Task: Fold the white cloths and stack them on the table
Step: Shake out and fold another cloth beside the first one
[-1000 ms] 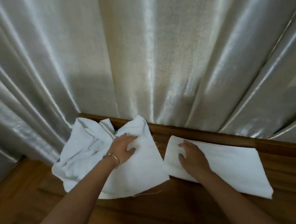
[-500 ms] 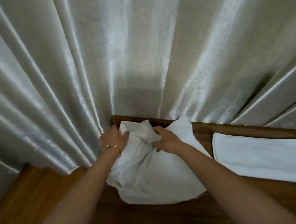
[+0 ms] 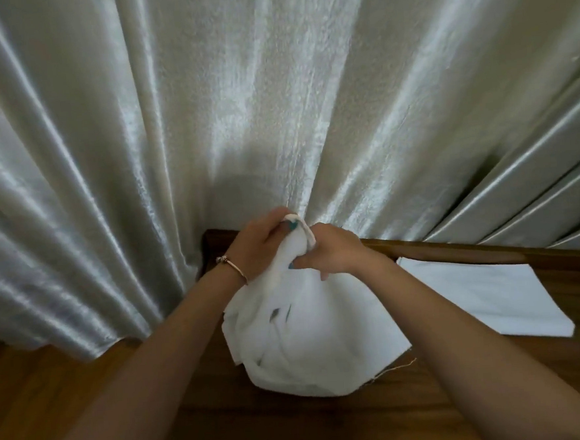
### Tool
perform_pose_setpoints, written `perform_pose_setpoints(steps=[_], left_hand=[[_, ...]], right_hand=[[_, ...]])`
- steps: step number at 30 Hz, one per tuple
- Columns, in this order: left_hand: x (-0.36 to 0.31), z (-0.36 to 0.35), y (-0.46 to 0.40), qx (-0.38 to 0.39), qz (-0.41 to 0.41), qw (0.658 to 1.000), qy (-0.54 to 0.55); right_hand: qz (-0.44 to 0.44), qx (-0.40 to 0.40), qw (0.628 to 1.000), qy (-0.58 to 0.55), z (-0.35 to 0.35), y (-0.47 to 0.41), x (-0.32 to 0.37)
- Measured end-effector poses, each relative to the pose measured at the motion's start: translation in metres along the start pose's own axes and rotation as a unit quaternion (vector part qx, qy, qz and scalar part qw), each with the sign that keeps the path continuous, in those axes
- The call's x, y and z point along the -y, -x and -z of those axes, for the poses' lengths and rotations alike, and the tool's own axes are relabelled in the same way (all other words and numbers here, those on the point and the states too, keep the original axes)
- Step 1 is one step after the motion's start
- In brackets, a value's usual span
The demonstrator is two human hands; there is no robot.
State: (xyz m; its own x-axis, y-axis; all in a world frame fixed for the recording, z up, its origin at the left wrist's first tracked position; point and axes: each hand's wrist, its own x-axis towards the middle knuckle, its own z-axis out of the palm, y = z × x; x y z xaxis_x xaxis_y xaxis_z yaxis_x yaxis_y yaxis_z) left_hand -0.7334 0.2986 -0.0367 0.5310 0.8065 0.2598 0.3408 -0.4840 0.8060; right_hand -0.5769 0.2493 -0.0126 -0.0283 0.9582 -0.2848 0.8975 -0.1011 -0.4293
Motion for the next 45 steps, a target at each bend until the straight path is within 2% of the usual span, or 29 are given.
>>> perform_pose_setpoints(steps=[2, 4, 7, 10, 13, 15, 17, 19, 24, 28, 32, 34, 37, 39, 41, 43, 45], left_hand=[[-0.006, 0.0, -0.003, -0.035, 0.052, 0.996, 0.062], [-0.005, -0.001, -0.004, -0.046, 0.092, 0.985, 0.138], [0.013, -0.008, -0.004, 0.02, 0.093, 0.981, 0.169], [-0.028, -0.018, -0.002, 0.046, 0.052, 0.987, 0.144], [-0.058, -0.041, -0.005, 0.044, -0.007, 0.995, 0.088], [-0.068, -0.061, -0.011, -0.026, -0.025, 0.999, 0.035], [-0.082, -0.077, -0.017, -0.11, 0.01, 0.993, 0.052], [-0.096, -0.089, -0.02, -0.154, 0.029, 0.987, 0.032], [-0.118, -0.117, -0.029, -0.119, 0.007, 0.993, 0.019], [-0.145, -0.139, -0.037, -0.147, 0.007, 0.989, 0.023], [-0.184, -0.164, -0.045, -0.149, -0.003, 0.988, 0.05], [-0.204, -0.175, -0.051, -0.134, -0.013, 0.99, 0.046], [-0.239, -0.192, -0.058, -0.105, -0.045, 0.993, -0.006], [-0.262, -0.205, -0.057, -0.078, -0.086, 0.992, -0.039], [-0.281, -0.217, -0.05, -0.067, -0.119, 0.989, -0.049], [-0.294, -0.224, -0.041, -0.068, -0.128, 0.989, -0.035], [-0.302, -0.222, -0.032, -0.065, -0.125, 0.99, -0.029]], right_hand=[[-0.027, -0.016, 0.999, 0.008, 0.016, 0.009, 0.001], [-0.055, -0.082, 0.991, -0.089, 0.031, 0.017, -0.002], [-0.086, -0.191, 0.935, -0.285, 0.063, 0.032, -0.002], [-0.094, -0.255, 0.884, -0.381, 0.099, 0.05, 0.003], [-0.103, -0.316, 0.854, -0.401, 0.123, 0.073, -0.004], [-0.101, -0.337, 0.84, -0.414, 0.134, 0.089, -0.012], [-0.1, -0.346, 0.831, -0.424, 0.145, 0.106, -0.02], [-0.1, -0.348, 0.824, -0.435, 0.152, 0.119, -0.031], [-0.114, -0.402, 0.802, -0.427, 0.165, 0.14, -0.076], [-0.153, -0.413, 0.82, -0.365, 0.166, 0.157, -0.128], [-0.195, -0.371, 0.859, -0.293, 0.159, 0.178, -0.181], [-0.196, -0.356, 0.866, -0.292, 0.156, 0.186, -0.202], [-0.139, -0.389, 0.889, -0.196, 0.148, 0.203, -0.214], [-0.057, -0.38, 0.917, -0.107, 0.141, 0.22, -0.21], [-0.015, -0.358, 0.931, -0.064, 0.136, 0.231, -0.211], [-0.017, -0.344, 0.936, -0.078, 0.133, 0.238, -0.215], [-0.018, -0.313, 0.938, -0.149, 0.132, 0.245, -0.219]])
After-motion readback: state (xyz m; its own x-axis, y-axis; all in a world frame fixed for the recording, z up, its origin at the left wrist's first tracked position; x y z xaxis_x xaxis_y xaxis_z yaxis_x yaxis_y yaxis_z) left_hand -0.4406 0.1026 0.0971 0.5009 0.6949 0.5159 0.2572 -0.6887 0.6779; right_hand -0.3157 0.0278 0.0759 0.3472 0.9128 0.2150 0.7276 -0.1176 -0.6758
